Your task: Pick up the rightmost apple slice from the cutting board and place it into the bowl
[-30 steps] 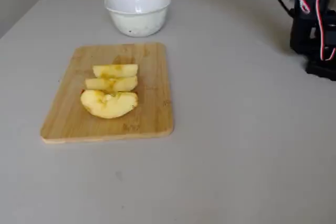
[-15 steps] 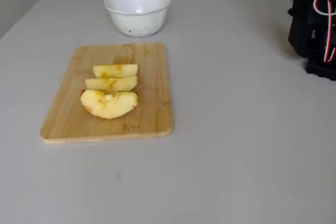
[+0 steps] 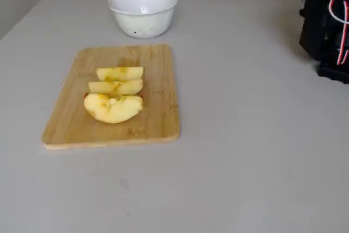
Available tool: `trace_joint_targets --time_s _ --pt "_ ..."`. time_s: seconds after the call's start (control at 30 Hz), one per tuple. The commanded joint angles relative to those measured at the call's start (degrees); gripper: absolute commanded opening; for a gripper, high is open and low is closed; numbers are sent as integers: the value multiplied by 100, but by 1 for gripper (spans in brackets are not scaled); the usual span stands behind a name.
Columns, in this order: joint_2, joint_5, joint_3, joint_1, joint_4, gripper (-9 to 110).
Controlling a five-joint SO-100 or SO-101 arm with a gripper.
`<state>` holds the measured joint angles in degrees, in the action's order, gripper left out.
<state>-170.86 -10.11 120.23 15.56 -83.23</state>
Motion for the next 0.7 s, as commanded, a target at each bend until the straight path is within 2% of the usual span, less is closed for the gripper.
trace_joint_targets --time_s 0.0,0.1,0.2,0.33,0.47,0.6,0.67 --pt "-835 53 2259 -334 519 0" --pt "-1749 -53 3560 -343 483 0" --pt "-1775 141 4201 -571 624 0" --pt "-1775 167 4975 -580 791 0" --pt "-1775 334 4966 -694 756 0" --pt "-1775 334 4966 -677 756 13" --pt "-1775 334 4966 -677 756 15"
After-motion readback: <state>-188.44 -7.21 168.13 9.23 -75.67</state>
